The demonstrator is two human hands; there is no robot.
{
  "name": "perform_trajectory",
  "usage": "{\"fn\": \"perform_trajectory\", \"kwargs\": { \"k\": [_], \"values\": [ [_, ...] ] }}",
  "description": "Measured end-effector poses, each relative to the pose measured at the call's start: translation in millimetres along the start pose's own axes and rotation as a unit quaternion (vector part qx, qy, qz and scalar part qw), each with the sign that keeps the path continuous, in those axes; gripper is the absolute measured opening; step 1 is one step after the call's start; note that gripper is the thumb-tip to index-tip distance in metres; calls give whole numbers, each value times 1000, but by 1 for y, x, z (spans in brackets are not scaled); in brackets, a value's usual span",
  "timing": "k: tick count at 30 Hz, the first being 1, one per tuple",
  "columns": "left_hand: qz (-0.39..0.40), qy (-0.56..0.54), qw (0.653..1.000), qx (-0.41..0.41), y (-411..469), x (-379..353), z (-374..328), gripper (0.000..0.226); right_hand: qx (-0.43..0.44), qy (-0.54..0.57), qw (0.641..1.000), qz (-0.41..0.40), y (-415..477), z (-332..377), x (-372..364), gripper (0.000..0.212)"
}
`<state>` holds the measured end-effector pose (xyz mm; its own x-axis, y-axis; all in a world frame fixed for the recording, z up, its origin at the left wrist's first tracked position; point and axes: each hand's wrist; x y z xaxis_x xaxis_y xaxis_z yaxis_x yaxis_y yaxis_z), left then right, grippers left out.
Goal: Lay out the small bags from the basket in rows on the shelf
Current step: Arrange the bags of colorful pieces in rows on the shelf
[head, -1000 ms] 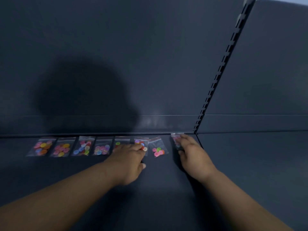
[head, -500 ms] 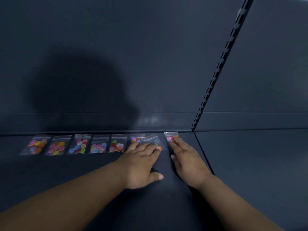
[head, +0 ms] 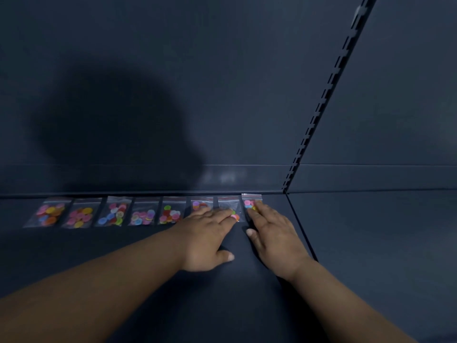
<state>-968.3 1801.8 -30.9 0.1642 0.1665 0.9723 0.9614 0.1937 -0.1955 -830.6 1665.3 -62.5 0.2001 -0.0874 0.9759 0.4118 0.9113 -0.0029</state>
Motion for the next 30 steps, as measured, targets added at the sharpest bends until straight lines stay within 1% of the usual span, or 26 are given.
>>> {"fn": "perform_trajectory", "kwargs": {
  "k": [3, 8, 10, 15, 19, 24, 30],
  "values": [
    [-3, -1, 1000, -2, 1, -1, 0, 81, -5, 1, 1000, 2, -1, -1, 1, 57],
    [-10, -3, 1000, -2, 0, 1, 0, 81, -10, 29, 1000, -4, -1, 2, 4, 58],
    [-24, -1, 1000, 1, -1, 3, 2, 80, -16, 46, 999, -13, -2, 4, 7, 57],
    [-62, 19, 997, 33, -9, 15, 16, 79, -13, 23, 999, -29, 5, 14, 21, 55],
    [-115, 38, 989, 82, -24, 27, 34, 72, 17, 12, 998, -54, 17, 32, 35, 49],
    [-158, 64, 972, 159, -61, 38, 68, 72, 76, 7, 993, -86, 34, 67, 41, 45],
    [-182, 48, 951, 246, -130, 44, 107, 72, 166, 29, 984, -64, 59, 138, 26, 47]
  ]
}}
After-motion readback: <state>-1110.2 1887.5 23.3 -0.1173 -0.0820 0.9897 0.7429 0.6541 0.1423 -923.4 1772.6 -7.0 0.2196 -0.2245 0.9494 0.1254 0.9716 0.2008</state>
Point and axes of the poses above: each hand's wrist, its own y-axis towards the middle knuckle, its own x-axis out of the back of the hand, z = x × y, and after that the axes turned 2 degrees about x, right-handed
